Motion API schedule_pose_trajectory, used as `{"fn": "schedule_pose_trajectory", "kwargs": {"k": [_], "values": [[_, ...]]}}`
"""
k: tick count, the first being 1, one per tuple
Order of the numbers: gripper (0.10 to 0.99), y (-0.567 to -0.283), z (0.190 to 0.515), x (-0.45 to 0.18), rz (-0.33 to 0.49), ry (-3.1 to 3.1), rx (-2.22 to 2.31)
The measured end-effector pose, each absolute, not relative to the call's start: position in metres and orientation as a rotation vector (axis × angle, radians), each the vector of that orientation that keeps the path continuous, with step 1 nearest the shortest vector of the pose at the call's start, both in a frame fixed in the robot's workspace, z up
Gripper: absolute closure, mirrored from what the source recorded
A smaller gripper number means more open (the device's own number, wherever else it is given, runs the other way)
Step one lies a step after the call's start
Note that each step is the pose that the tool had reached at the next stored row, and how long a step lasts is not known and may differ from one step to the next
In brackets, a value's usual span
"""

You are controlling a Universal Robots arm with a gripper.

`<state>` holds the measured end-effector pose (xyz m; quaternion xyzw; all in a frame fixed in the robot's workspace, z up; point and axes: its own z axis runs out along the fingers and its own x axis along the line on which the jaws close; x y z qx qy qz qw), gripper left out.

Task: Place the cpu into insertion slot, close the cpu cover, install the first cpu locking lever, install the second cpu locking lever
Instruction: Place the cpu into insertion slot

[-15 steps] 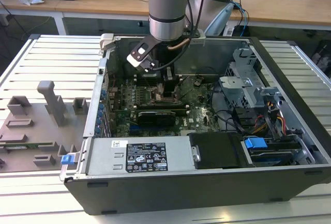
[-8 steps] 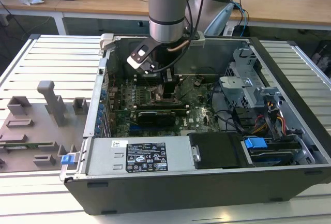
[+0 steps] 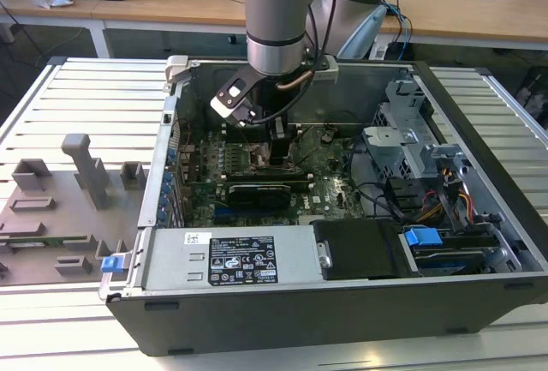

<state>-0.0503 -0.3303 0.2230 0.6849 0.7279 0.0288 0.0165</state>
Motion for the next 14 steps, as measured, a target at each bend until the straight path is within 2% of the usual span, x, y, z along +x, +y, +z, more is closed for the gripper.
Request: {"fn": "schedule_pose_trajectory", "kwargs": {"k": [14], "values": [[0.541, -0.322, 0.21, -0.052, 0.088, 2.208, 2.184]]}}
